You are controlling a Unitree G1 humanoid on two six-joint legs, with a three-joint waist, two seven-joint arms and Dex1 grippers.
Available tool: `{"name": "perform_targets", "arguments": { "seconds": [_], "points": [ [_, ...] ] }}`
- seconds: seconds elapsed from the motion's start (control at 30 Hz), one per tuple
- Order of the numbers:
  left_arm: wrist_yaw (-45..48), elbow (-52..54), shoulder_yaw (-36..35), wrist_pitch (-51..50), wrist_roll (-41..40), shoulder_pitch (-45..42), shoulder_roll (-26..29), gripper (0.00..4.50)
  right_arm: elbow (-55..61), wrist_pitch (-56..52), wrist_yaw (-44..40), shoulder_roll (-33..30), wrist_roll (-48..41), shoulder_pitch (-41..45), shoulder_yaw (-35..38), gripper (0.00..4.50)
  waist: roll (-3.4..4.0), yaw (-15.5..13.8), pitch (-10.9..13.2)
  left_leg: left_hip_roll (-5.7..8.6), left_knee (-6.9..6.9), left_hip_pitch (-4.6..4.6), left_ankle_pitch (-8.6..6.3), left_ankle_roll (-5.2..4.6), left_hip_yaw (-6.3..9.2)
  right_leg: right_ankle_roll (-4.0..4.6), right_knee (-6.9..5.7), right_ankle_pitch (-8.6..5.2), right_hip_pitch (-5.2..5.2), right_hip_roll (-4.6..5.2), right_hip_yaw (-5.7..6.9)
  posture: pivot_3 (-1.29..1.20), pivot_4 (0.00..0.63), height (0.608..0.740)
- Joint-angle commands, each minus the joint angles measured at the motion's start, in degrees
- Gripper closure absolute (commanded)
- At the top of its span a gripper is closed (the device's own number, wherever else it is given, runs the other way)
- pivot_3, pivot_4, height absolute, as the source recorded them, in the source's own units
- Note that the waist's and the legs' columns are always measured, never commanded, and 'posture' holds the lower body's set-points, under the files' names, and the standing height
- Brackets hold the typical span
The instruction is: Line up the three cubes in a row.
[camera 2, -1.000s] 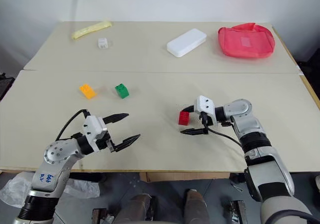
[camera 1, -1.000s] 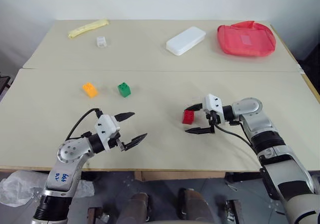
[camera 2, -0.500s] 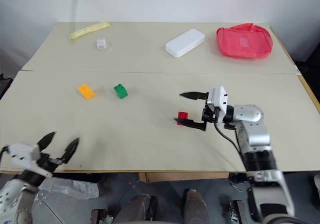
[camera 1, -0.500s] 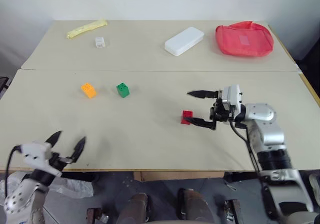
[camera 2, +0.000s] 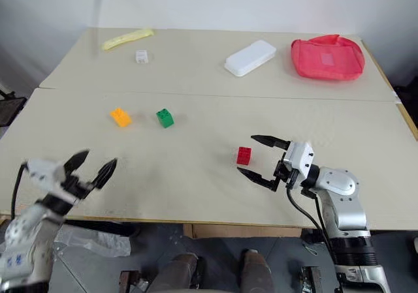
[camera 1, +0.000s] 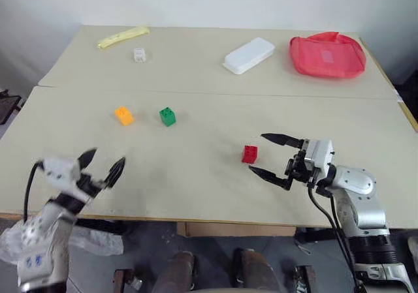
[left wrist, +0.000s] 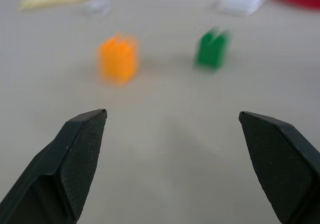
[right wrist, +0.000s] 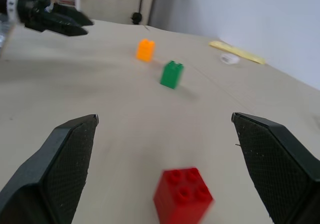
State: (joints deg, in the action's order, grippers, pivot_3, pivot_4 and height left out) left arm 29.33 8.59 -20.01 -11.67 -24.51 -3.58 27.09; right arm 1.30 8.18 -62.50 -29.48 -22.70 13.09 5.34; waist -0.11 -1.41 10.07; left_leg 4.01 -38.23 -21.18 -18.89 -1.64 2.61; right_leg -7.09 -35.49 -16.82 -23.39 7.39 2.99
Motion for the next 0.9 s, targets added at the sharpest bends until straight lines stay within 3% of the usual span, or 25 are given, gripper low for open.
{"name": "perform_targets", "arguments": {
  "seconds": [0.03, 0.23, 0.53, 0.63, 0.9],
  "points": [
    [-1.5, -3.0, 5.7, -4.1, 3.2, -8.5, 0.6, 0.00, 2.3, 1.0, 2.2, -0.2, 0.5, -0.4, 0.6, 0.01, 0.00, 0.3, 0.0, 0.01, -0.01, -0.02, 0.00, 0.00, -0.03, 0.00, -0.06, 0.00, -0.04, -0.09, 0.01, 0.00, 0.150, 0.740],
    [-3.4, -24.2, 11.8, -1.4, 9.3, -28.8, -2.6, 0.00, 7.6, -0.1, 4.9, -0.7, 0.8, -5.1, 0.0, 0.01, -0.01, 0.5, 0.0, -0.07, -0.03, 0.00, 0.01, 0.01, -0.25, -0.01, -0.10, 0.00, -0.11, -0.43, 0.21, 0.00, 0.150, 0.740],
    [-1.6, -42.0, 16.0, 2.1, 14.8, -38.3, -4.5, 0.00, 12.6, -1.9, 9.4, -1.7, 1.1, -9.7, 1.1, 0.01, -0.02, 0.0, 0.0, -0.11, -0.11, -0.03, 0.01, 0.01, -0.25, -0.02, -0.07, 0.00, -0.10, -0.45, 0.28, 0.00, 0.150, 0.740],
    [0.2, -45.6, 15.3, 2.2, 13.7, -39.8, -5.2, 0.64, 14.1, -2.5, 10.7, -1.9, 1.0, -11.0, 1.4, 0.00, -0.04, 0.0, 0.0, -0.09, -0.16, -0.05, 0.01, 0.01, -0.24, -0.03, -0.08, 0.01, -0.09, -0.45, 0.28, 0.00, 0.150, 0.740],
    [9.0, -47.3, 14.7, 7.1, 11.6, -40.3, -5.6, 3.03, 14.1, -2.6, 12.2, -2.1, 1.0, -11.1, 1.0, 0.00, -0.07, 0.0, 0.0, -0.10, -0.21, -0.08, 0.01, 0.01, -0.23, -0.04, -0.10, 0.02, -0.09, -0.45, 0.30, 0.00, 0.150, 0.740]
  ]
}}
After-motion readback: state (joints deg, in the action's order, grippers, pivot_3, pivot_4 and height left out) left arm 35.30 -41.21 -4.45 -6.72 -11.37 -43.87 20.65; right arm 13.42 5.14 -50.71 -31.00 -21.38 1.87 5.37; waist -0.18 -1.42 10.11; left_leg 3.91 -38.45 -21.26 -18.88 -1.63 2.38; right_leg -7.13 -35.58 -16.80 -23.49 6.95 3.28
